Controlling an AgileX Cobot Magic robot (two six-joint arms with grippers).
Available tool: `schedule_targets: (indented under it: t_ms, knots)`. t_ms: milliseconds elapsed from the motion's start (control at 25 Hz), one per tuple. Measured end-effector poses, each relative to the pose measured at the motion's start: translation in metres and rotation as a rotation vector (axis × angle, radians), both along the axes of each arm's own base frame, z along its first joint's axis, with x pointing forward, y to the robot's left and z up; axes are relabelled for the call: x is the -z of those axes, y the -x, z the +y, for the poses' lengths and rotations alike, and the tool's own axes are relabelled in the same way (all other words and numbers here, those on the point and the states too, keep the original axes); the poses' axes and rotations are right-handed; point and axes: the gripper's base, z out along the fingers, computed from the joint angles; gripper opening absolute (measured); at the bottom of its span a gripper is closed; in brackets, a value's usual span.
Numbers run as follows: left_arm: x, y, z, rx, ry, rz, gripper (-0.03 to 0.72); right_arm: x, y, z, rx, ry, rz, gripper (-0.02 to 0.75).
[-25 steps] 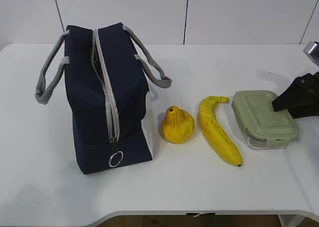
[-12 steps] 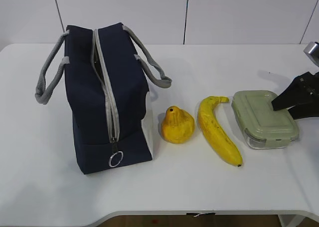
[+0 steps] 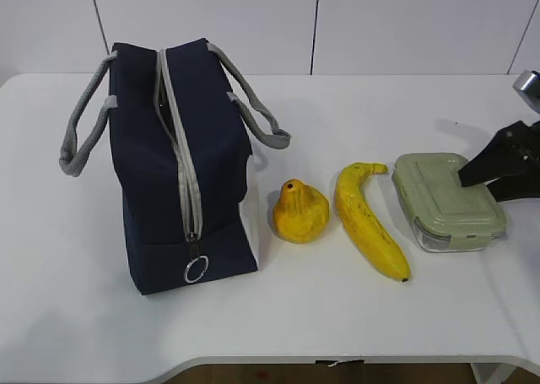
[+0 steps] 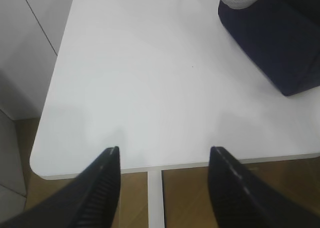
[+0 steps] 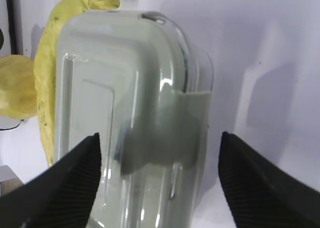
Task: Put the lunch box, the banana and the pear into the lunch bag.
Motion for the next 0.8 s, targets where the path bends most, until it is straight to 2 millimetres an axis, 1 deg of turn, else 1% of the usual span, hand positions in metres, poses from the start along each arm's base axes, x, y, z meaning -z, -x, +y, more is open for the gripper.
schedule_targets:
  t_ms: [240,480,680,800]
  knots:
    - [0.0000,0.0000,0.0000,0.000,0.000,0.000,0.430,0.0001,-0.0019,0.0087,-0.022,0.001,0.002,0.577]
    - [0.0000,0.0000,0.0000,0.000,0.000,0.000,0.430,0.0002,-0.0020,0.0086,-0.021,0.002,0.001,0.577]
    - [0.0000,0.0000,0.0000,0.000,0.000,0.000,0.430,0.0070,-0.0022,0.0081,-0.025,0.001,0.019,0.577]
    - [0.0000,0.0000,0.0000,0.000,0.000,0.000,0.430,0.0070,-0.0022,0.0081,-0.024,0.001,0.021,0.577]
